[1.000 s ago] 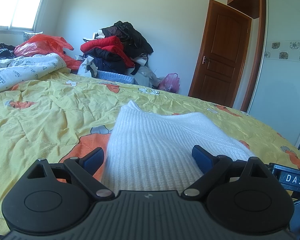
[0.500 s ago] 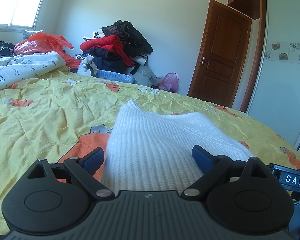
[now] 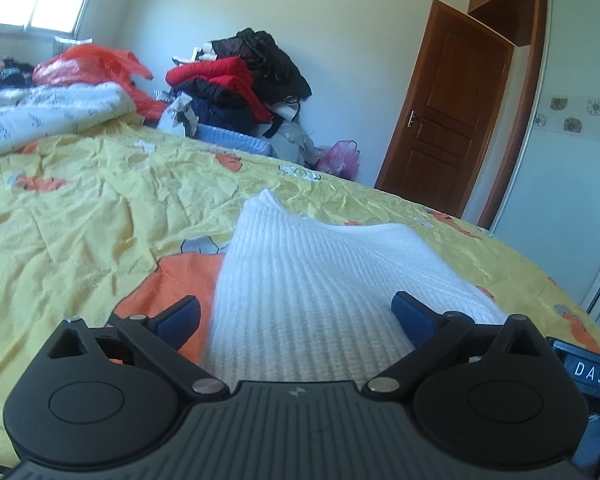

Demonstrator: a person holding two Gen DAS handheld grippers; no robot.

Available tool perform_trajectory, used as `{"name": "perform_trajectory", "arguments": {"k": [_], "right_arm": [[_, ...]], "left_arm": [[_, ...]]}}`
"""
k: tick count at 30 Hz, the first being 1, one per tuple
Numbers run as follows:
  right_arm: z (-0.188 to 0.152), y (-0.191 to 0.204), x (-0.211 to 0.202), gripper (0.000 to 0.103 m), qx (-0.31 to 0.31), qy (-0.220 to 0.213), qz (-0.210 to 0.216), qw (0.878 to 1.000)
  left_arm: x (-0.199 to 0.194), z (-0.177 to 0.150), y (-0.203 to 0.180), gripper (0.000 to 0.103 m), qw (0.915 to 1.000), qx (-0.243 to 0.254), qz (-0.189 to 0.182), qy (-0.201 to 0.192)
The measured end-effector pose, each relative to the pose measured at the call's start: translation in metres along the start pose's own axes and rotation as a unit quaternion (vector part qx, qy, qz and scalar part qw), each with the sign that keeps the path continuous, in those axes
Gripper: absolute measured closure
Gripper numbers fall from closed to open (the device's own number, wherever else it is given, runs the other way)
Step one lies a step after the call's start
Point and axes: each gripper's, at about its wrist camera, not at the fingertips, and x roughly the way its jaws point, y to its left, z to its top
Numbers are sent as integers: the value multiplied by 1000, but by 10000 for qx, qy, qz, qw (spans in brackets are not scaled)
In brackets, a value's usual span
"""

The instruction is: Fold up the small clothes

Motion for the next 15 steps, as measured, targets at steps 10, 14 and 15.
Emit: {"name": "perform_trajectory", "arguments": {"k": [10,14,15], "right_arm": [[0,0,0,1,8,1,0,10000],[0,0,0,1,11,1,0,10000],[0,0,0,1,12,1,0,10000]], "left_arm": [[0,-1,1,0,10000,-67,-29,4],[1,-1,2,0,9999,-97,-47,13],[1,-1,2,0,9999,-97,-46,13]]}}
